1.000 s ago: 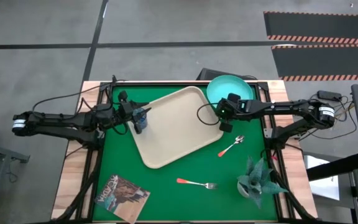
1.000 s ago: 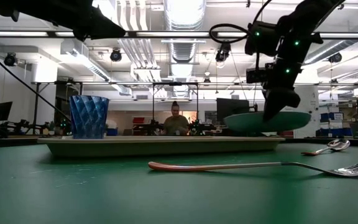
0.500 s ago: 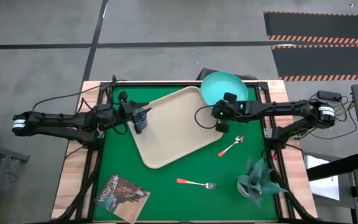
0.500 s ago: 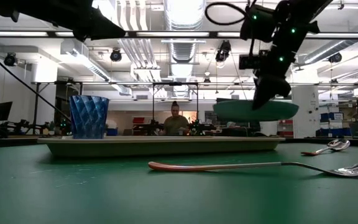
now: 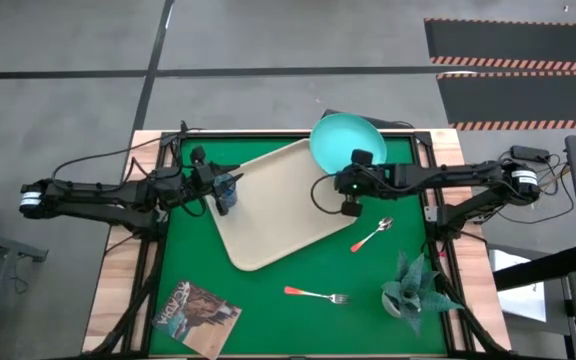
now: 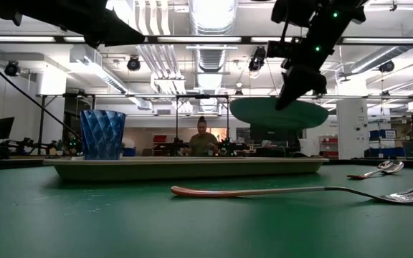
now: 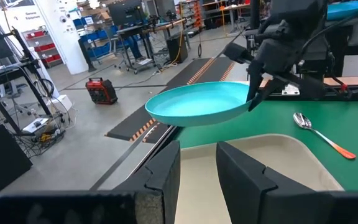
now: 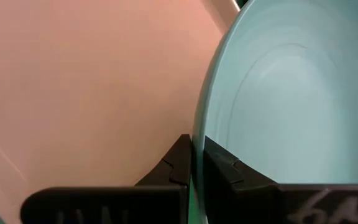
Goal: Pick and place plate/cup/fork/spoon on tray
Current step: Put the blue plate on the white tray
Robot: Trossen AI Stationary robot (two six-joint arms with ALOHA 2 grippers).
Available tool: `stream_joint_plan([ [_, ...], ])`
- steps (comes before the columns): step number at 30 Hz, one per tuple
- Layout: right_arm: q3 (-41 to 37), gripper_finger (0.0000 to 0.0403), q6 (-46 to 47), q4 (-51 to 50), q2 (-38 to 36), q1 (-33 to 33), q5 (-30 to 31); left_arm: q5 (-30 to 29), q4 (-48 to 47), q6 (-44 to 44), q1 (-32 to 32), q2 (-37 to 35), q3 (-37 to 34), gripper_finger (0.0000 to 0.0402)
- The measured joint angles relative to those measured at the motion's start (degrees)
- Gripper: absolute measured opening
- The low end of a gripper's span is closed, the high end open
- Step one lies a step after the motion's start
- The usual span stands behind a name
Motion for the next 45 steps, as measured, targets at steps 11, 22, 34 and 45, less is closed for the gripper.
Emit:
stream_joint_plan([
  [11, 0.3, 0.0011, -0.3, 3.3, 0.0, 3.7, 0.1, 0.0, 0.0, 0.0, 0.0, 0.0, 0.0, 0.0089],
  [22, 0.3, 0.0011, -0.8, 6.5, 0.0, 5.8, -0.1, 0.0, 0.0, 0.0, 0.0, 0.0, 0.0, 0.0089],
  [34, 0.3, 0.0011, -0.9, 9.8, 0.1, 5.9, -3.4, 0.0, 0.0, 0.0, 0.0, 0.0, 0.0, 0.0089],
  [45, 0.3, 0.0011, -1.2, 10.7, 0.1, 6.2, -3.4, 0.0, 0.0, 0.1, 0.0, 0.0, 0.0, 0.0089],
])
